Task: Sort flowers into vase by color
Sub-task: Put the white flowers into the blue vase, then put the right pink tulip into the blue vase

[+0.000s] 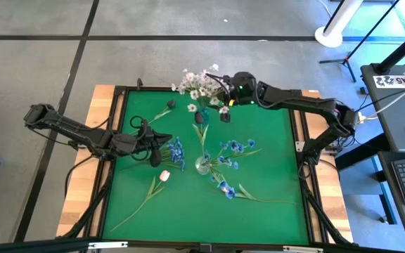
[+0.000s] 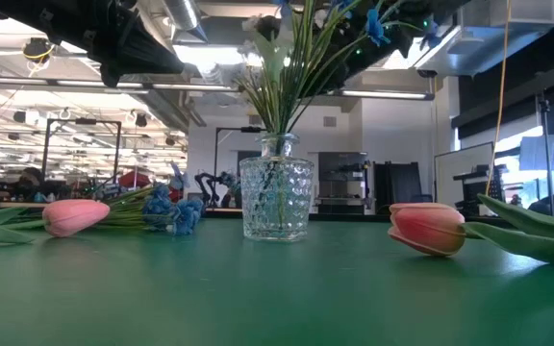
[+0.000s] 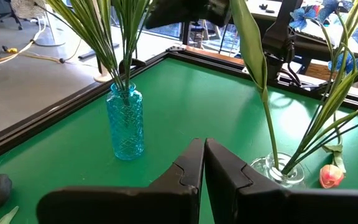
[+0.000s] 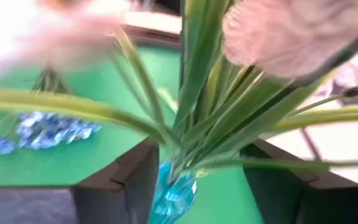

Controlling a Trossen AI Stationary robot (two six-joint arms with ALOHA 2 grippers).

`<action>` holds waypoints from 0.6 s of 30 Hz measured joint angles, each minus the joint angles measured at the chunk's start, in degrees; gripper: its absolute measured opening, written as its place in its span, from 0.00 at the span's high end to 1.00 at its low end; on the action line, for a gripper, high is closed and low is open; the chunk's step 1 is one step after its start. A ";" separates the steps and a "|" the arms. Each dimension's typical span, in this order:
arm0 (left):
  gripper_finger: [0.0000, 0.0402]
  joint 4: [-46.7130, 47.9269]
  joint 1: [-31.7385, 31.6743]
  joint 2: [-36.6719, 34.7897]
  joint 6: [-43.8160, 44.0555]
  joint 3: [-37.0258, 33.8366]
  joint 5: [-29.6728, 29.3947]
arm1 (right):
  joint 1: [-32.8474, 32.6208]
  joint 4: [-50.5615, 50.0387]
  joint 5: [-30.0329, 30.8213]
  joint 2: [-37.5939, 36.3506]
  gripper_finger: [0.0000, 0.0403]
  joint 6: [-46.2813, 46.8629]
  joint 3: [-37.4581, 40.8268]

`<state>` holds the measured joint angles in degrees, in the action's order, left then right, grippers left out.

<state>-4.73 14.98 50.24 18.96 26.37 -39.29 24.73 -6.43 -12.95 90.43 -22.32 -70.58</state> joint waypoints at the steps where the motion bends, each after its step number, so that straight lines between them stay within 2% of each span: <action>1: 0.97 -0.01 0.00 0.00 0.00 0.00 0.00 | -0.02 -2.92 -0.06 0.00 0.42 0.10 -1.29; 5: 0.97 -0.01 0.00 0.00 0.02 0.00 0.00 | -0.71 -11.68 0.49 0.00 0.35 0.10 -5.99; 8: 0.97 -0.01 0.03 0.00 0.09 0.00 0.00 | -1.37 -21.54 3.79 0.02 0.31 -0.61 -10.65; 14: 0.97 -0.01 0.07 0.00 0.37 0.00 0.00 | -2.38 -42.15 11.01 0.04 0.30 -1.75 -20.60; 18: 0.97 -0.02 0.07 0.00 0.37 0.00 0.00 | -2.73 -47.77 11.11 -0.04 0.30 0.83 -25.02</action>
<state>-4.75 15.05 50.24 19.33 26.37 -39.29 22.00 -54.19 -1.84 90.39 -21.49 -95.60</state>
